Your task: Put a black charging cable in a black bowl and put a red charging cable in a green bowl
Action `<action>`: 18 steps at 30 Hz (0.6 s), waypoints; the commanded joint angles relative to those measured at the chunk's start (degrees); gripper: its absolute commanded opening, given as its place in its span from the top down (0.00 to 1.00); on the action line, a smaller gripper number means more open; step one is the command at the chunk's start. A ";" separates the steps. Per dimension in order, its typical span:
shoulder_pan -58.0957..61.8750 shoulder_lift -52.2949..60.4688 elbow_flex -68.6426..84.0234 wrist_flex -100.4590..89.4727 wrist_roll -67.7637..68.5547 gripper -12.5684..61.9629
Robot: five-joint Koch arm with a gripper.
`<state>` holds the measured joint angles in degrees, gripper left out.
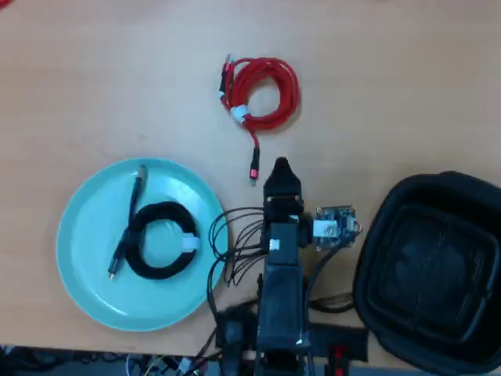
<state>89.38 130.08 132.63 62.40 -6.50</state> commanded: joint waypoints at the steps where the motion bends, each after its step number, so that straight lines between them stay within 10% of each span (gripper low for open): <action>1: -0.09 5.89 -8.17 4.22 0.09 0.04; 18: -10.63 5.27 -25.14 11.07 -2.11 0.04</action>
<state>81.21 130.08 112.06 73.30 -6.77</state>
